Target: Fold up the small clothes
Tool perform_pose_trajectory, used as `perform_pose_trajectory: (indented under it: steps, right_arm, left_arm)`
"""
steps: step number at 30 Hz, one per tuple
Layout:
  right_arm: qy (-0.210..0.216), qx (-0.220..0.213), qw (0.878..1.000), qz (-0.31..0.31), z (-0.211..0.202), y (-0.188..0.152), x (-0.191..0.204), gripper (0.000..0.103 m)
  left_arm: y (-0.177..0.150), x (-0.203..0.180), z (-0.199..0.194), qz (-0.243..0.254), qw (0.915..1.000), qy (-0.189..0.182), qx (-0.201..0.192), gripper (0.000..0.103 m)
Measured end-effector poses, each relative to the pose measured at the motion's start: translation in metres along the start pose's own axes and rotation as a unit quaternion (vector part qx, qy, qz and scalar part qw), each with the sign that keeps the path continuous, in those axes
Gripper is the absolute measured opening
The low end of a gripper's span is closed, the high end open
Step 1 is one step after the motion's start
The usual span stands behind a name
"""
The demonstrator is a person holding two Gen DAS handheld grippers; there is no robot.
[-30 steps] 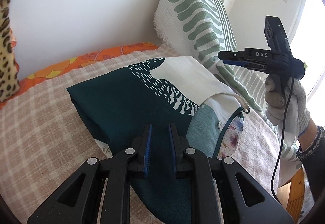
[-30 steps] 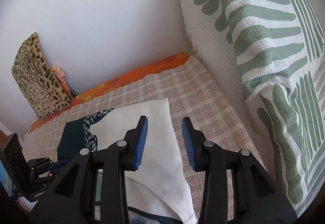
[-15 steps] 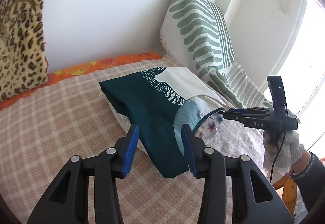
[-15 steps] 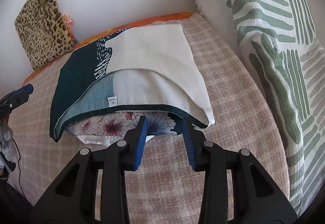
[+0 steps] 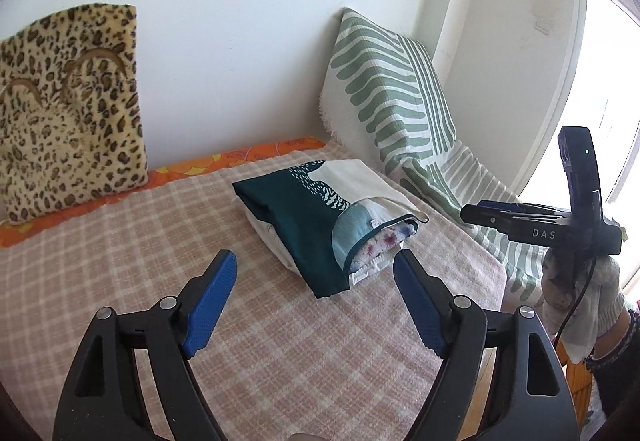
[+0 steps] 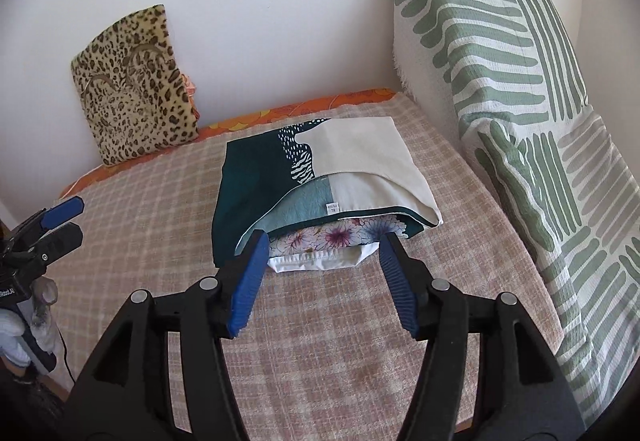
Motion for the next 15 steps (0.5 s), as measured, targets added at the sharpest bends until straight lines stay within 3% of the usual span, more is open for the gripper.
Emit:
perform_pose_trajectory:
  steps: [4,15]
  right_arm:
    - [-0.012,-0.03,0.999,0.01,-0.026,-0.012,0.021,0.073]
    - [-0.049,-0.055,0.997,0.024,-0.047,-0.043,0.045,0.074]
  left_arm:
    - [-0.007,-0.003,-0.021,0.01,0.9997,0.018,-0.011,0.082]
    - [-0.031,0.002,-0.055,0.013,0.9988,0.044,-0.019,0.085]
Point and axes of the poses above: each gripper's, at about its wrist camera, not at the fingertips, and z roughly the way its jaws point, x to its left, y to its top, the point moved 10 cm from there along z, roughly the way its jaws point, and after that the axes turned 9 degrees about x, right-handed, at the moved point
